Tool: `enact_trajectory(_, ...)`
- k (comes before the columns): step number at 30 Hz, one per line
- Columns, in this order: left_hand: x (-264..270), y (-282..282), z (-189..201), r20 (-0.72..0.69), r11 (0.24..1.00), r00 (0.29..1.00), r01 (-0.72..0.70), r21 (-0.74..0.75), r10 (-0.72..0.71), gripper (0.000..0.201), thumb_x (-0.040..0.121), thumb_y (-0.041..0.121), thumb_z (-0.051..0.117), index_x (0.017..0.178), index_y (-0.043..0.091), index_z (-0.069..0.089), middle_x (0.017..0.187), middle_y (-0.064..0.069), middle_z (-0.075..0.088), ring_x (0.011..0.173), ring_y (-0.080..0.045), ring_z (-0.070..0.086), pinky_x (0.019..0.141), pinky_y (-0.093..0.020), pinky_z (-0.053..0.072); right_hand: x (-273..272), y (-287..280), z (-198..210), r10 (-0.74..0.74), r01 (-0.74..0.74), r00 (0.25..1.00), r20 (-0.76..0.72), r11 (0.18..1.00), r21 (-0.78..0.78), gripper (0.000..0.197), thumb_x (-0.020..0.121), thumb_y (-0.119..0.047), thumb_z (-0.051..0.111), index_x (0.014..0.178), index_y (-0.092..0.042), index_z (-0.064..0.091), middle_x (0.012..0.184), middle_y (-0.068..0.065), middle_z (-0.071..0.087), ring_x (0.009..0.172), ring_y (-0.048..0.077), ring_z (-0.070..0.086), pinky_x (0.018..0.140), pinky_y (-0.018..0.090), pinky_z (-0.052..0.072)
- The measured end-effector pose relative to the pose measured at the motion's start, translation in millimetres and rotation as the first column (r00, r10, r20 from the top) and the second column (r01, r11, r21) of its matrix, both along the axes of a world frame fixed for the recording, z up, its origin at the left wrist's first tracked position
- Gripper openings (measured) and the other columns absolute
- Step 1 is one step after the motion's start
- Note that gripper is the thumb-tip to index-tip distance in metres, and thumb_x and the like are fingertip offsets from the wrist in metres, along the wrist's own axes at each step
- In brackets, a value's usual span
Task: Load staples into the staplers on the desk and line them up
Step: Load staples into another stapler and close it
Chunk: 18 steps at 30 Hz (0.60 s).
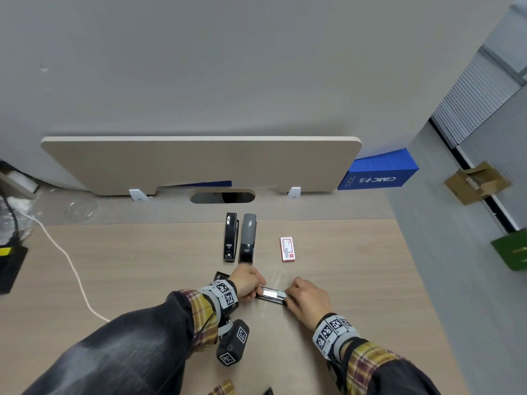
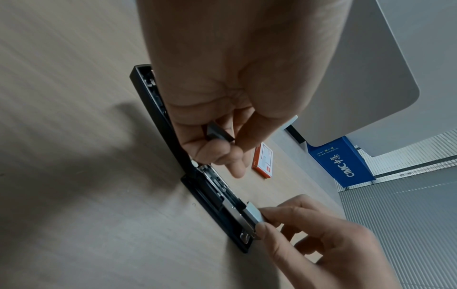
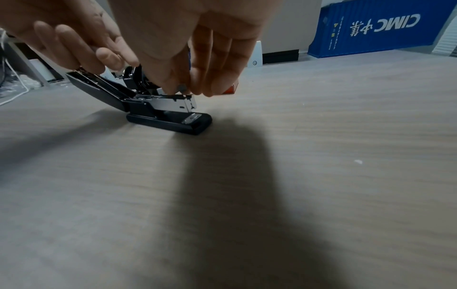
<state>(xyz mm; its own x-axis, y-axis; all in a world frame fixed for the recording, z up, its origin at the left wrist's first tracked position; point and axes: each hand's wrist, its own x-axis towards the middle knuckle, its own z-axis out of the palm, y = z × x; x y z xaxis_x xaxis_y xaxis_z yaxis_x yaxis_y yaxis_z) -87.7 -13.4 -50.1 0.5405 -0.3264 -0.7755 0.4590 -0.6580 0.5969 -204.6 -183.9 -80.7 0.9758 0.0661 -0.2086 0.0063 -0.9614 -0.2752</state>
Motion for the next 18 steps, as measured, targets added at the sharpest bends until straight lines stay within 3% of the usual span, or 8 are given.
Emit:
enact_trajectory(8,0.2,-2.2,-3.9,-0.003,1.0,1.0,0.019,0.011,-0.019,0.029,0.085,-0.007,0.036,0.081,0.01,0.06,0.065,-0.007,0.064,0.041,-0.011,0.048,0.035,-0.018,0.037,-3.8,3.1,-3.1,-0.023,0.021,0.999,-0.037,0.999,-0.049,0.03,0.082,-0.042,0.043,0.072,-0.024,0.064,0.078,-0.005,0.055,0.067,0.017,0.058,0.045,0.027,0.042)
enact_trajectory(18,-0.4,3.4,-9.1,-0.018,0.999,1.0,0.014,0.043,-0.013,0.028,0.087,-0.007,0.038,0.083,0.01,0.06,0.062,-0.006,0.063,0.042,-0.011,0.048,0.037,-0.019,0.037,-0.7,-1.4,0.7,-0.022,0.012,0.992,-0.122,0.997,-0.08,0.025,0.084,-0.039,0.048,0.078,-0.02,0.063,0.081,-0.001,0.055,0.071,0.022,0.059,0.047,0.03,0.042)
